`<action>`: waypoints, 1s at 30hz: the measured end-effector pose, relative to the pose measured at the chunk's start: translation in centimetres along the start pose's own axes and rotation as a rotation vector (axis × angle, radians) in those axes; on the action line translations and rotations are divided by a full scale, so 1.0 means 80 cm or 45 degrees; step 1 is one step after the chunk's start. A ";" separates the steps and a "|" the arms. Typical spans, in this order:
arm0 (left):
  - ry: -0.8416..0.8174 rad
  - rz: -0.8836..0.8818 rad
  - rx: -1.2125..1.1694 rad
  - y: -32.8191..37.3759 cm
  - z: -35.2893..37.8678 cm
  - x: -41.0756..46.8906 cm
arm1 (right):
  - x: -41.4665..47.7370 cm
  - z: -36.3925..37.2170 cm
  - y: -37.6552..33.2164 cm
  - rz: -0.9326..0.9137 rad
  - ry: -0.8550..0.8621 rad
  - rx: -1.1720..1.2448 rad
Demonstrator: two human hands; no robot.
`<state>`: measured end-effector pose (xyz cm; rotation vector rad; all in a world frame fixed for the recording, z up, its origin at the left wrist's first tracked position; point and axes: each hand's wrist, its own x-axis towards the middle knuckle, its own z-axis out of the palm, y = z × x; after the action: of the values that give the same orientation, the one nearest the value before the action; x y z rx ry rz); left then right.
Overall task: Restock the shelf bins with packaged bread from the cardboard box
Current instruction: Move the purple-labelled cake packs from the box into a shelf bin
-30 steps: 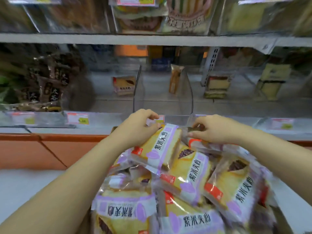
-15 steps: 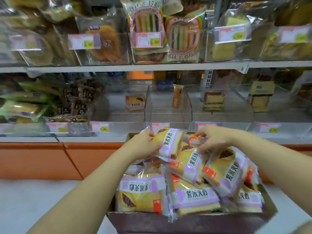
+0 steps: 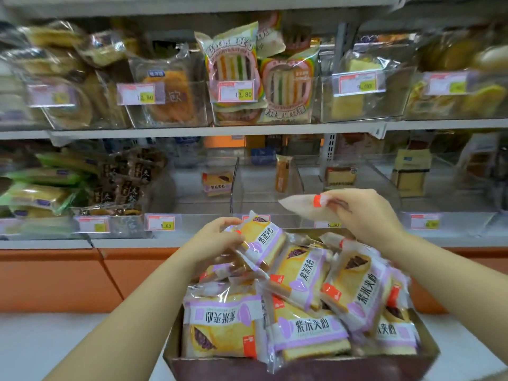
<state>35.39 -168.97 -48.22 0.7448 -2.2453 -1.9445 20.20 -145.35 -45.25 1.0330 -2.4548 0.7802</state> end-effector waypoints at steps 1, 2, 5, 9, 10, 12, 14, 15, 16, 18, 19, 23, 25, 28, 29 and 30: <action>-0.014 0.016 -0.028 -0.002 -0.003 -0.001 | -0.001 -0.003 -0.005 -0.130 0.114 0.029; -0.031 0.027 -0.065 -0.002 -0.006 -0.003 | -0.001 -0.005 -0.011 -0.301 0.194 0.055; -0.058 0.045 -0.213 -0.002 -0.013 -0.004 | -0.010 0.011 -0.023 -0.825 0.216 0.096; 0.029 0.004 -0.398 -0.010 -0.022 -0.002 | -0.026 0.032 -0.027 -1.149 0.047 0.048; 0.052 -0.016 -0.446 -0.012 -0.024 0.000 | -0.028 0.036 -0.025 -1.160 0.014 0.014; 0.100 -0.048 -0.478 -0.016 -0.025 0.002 | -0.029 0.041 -0.018 -1.120 -0.064 -0.077; 0.113 -0.065 -0.430 -0.015 -0.024 0.004 | -0.028 0.047 -0.012 -1.036 -0.181 -0.204; 0.084 -0.063 -0.398 -0.014 -0.024 0.004 | -0.028 0.048 -0.013 -0.975 -0.286 -0.241; 0.044 -0.064 -0.359 -0.014 -0.024 0.004 | -0.028 0.049 -0.015 -0.903 -0.377 -0.248; -0.024 -0.050 -0.236 -0.013 -0.023 0.000 | -0.028 0.047 -0.020 -0.673 -0.559 -0.196; -0.040 -0.032 -0.185 -0.012 -0.020 -0.002 | -0.029 0.046 -0.022 -0.533 -0.657 -0.133; -0.024 0.090 -0.061 -0.014 -0.009 -0.005 | -0.030 0.044 -0.035 -0.226 -0.774 0.142; 0.016 0.178 -0.037 -0.016 -0.005 -0.003 | -0.027 0.046 -0.041 -0.108 -0.738 0.208; 0.017 0.243 -0.057 -0.016 -0.004 -0.001 | -0.018 0.051 -0.050 0.241 -0.681 0.391; 0.013 0.253 -0.053 -0.016 -0.005 0.000 | -0.015 0.054 -0.050 0.349 -0.695 0.442; 0.009 0.256 -0.065 -0.018 -0.008 0.001 | -0.012 0.055 -0.049 0.417 -0.707 0.491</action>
<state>35.98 -169.67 -49.52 0.4974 -2.1627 -1.8934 23.24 -149.78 -47.80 1.1058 -3.0799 1.2497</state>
